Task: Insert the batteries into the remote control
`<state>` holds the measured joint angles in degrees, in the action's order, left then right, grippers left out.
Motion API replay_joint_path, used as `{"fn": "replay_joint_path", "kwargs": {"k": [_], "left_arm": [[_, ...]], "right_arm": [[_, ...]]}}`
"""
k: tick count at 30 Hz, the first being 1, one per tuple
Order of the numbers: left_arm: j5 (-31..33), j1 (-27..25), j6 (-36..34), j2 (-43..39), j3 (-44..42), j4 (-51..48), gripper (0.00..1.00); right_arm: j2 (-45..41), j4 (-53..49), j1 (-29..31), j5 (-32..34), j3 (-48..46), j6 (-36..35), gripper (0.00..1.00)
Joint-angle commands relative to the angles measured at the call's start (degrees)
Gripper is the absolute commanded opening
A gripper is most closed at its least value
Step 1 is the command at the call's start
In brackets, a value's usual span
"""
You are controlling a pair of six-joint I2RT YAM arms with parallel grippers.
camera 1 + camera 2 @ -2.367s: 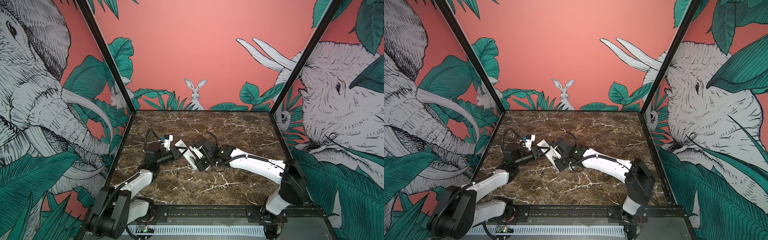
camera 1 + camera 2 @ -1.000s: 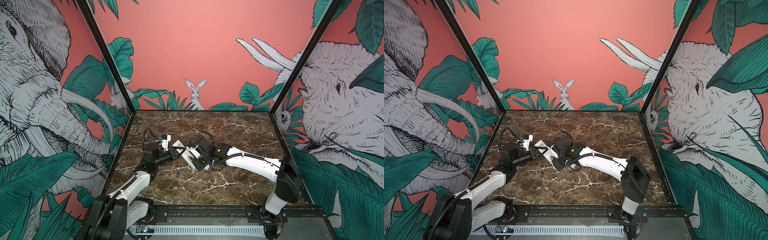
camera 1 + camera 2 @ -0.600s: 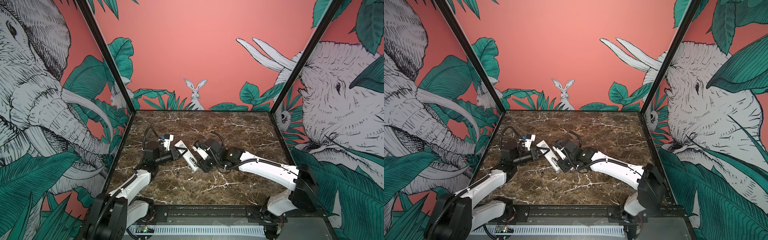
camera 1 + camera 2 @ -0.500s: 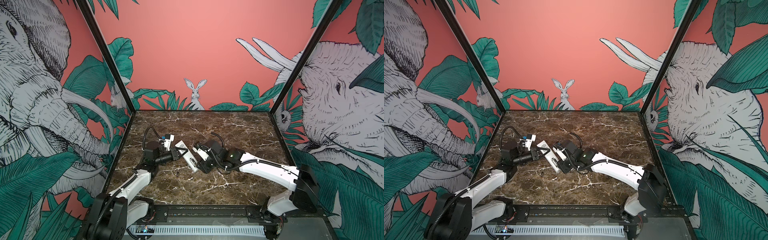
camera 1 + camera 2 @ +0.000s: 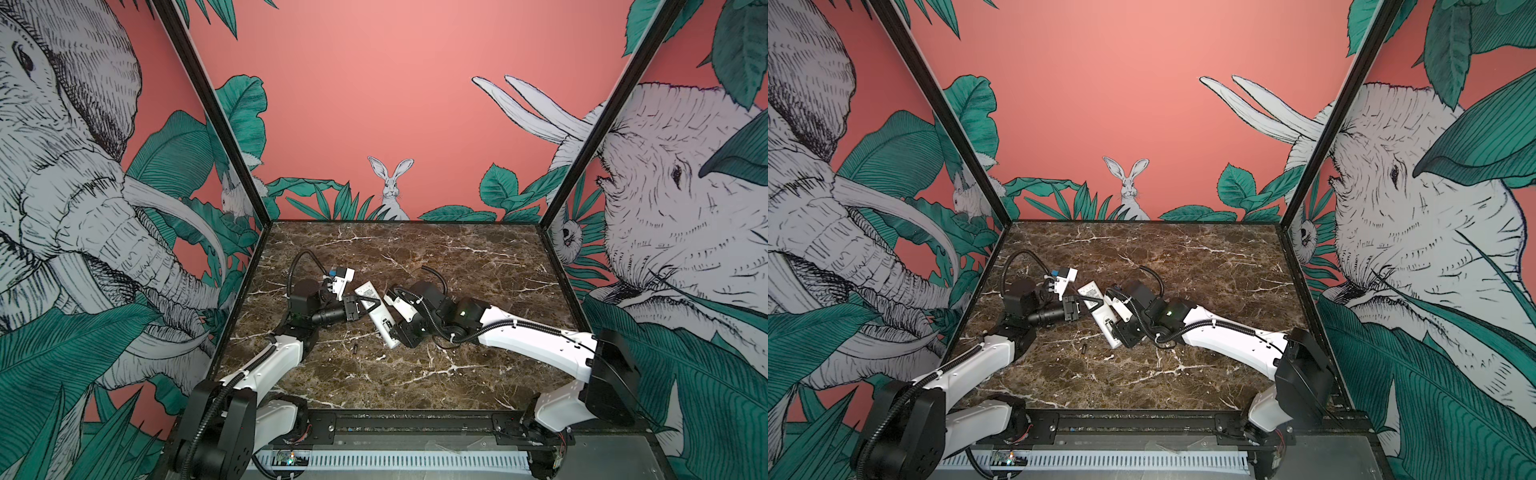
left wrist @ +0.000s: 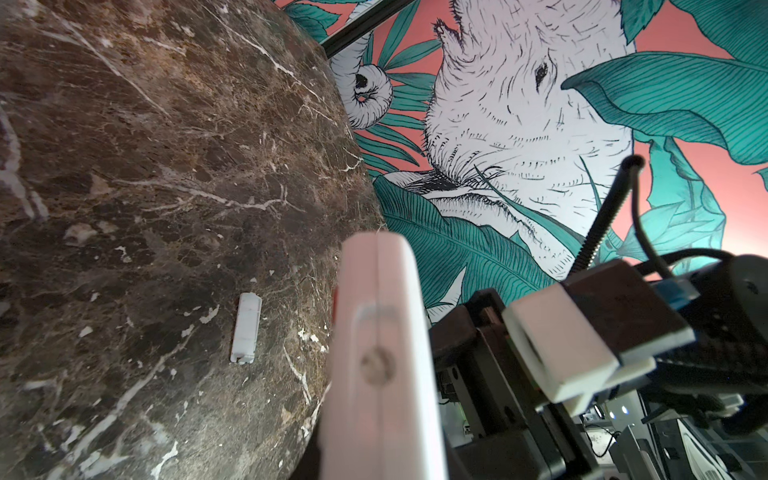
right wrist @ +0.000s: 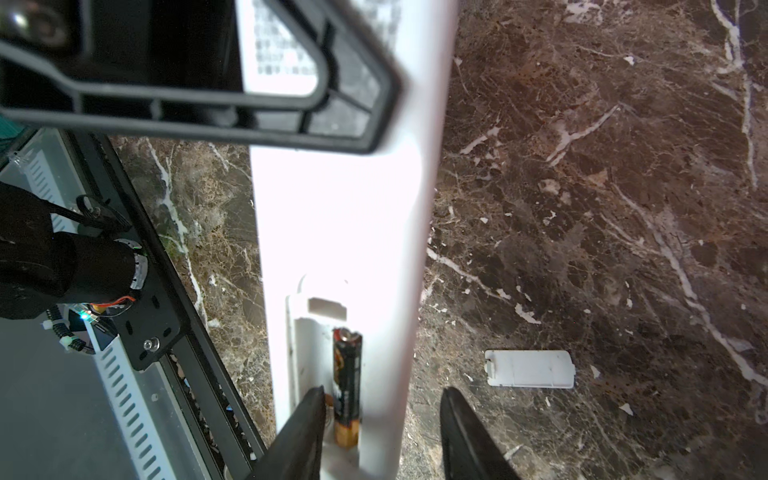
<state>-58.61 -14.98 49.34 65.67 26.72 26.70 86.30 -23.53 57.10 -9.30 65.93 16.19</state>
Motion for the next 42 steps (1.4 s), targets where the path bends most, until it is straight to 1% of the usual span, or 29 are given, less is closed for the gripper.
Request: {"fn": "replay_joint_path", "kwargs": {"k": [1, 4, 10, 13, 19, 20, 21, 24, 25, 27, 29, 32, 37, 39, 40, 42], "left_arm": [[-2.8, -0.2, -1.4, -2.3, 2.3, -1.2, 0.0], [-3.1, -0.2, -2.1, -3.0, 2.7, -2.7, 0.0], [-3.1, -0.2, -2.1, -2.9, 2.8, -2.8, 0.0], [-3.2, -0.2, -2.2, -2.7, 3.1, -2.9, 0.0], [-3.0, -0.2, -3.5, -2.6, 3.9, -5.1, 0.0], [-2.9, -0.2, -3.9, -2.6, 4.0, -5.7, 0.0], [-2.7, -0.2, -4.4, -2.6, 4.2, -6.4, 0.0], [-0.9, -0.2, -8.0, -3.1, 5.8, -12.2, 0.0], [0.7, -0.1, -10.8, -3.6, 7.0, -16.5, 0.0], [5.7, 0.4, -17.6, -5.3, 9.9, -27.2, 0.0], [14.4, 1.1, -25.2, -7.0, 13.5, -39.8, 0.0], [26.3, 2.2, -32.0, -8.1, 17.9, -52.3, 0.0], [40.1, 2.9, -40.0, -9.7, 23.5, -63.8, 0.0], [45.0, 2.9, -41.8, -10.6, 24.4, -65.9, 0.0], [47.1, 2.9, -42.4, -11.3, 24.3, -66.4, 0.0], [50.4, 3.0, -43.8, -12.4, 23.9, -67.0, 0.0]], "right_arm": [[-0.3, 1.8, -0.8, -0.7, -0.7, -0.3, 0.38], [-0.2, 2.4, -1.0, -1.9, -1.0, -0.3, 0.3], [0.6, 2.8, -1.4, -3.5, -1.1, -0.6, 0.18], [0.7, 3.0, -1.4, -4.0, -1.0, -0.7, 0.14], [1.4, 3.1, -1.6, -4.5, -0.8, -1.1, 0.1], [1.5, 3.1, -1.6, -4.7, -0.6, -1.1, 0.11], [1.6, 3.1, -1.6, -4.8, -0.5, -1.1, 0.14], [1.5, 3.4, -1.6, -4.7, 0.0, -1.1, 0.36], [1.3, 3.5, -1.5, -4.8, 0.1, -1.2, 0.41], [0.8, 4.0, -1.5, -4.9, 0.1, -1.2, 0.46], [0.2, 5.1, -1.1, -5.1, -0.3, -0.5, 0.49], [0.3, 6.2, -0.2, -4.9, -1.0, 0.4, 0.51], [2.9, 8.4, 2.3, -2.8, -0.8, 4.2, 0.52], [4.9, 9.2, 2.9, -2.7, 0.0, 7.4, 0.52], [7.3, 9.5, 3.5, -2.4, 0.7, 8.9, 0.52], [9.9, 10.1, 4.8, -0.9, 1.7, 11.9, 0.52]]}}
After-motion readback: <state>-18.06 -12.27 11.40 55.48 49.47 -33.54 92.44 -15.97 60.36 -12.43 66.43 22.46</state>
